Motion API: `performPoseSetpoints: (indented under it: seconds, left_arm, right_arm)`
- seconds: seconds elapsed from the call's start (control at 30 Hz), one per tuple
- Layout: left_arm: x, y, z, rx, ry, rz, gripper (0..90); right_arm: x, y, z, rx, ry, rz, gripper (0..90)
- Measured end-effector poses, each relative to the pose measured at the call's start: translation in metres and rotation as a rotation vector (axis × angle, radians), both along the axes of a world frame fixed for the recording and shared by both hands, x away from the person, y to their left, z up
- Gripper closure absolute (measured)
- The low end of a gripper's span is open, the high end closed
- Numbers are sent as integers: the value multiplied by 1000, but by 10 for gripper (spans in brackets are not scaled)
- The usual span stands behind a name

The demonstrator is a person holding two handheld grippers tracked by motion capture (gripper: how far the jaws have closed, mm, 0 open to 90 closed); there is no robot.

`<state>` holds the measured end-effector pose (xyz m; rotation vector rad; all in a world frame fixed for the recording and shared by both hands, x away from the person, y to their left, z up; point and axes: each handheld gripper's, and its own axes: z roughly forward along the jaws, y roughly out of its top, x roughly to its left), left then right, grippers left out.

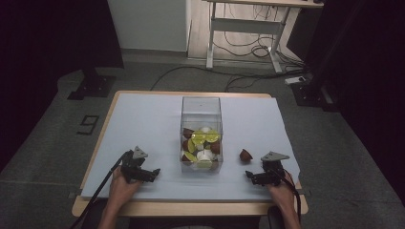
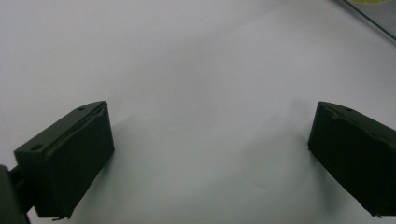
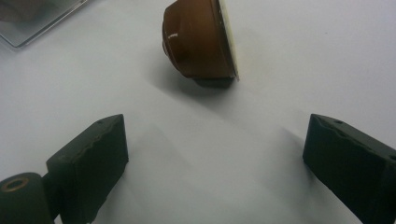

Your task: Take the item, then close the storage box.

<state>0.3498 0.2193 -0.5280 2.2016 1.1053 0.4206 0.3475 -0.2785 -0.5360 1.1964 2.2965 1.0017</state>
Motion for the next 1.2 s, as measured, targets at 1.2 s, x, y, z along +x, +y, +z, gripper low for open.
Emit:
performPoseSetpoints:
  seconds: [1.2]
  left_arm:
    - [0, -1, 2, 6, 16, 15, 0]
  right_arm:
    - [-2, 6, 6, -36, 22, -9, 127]
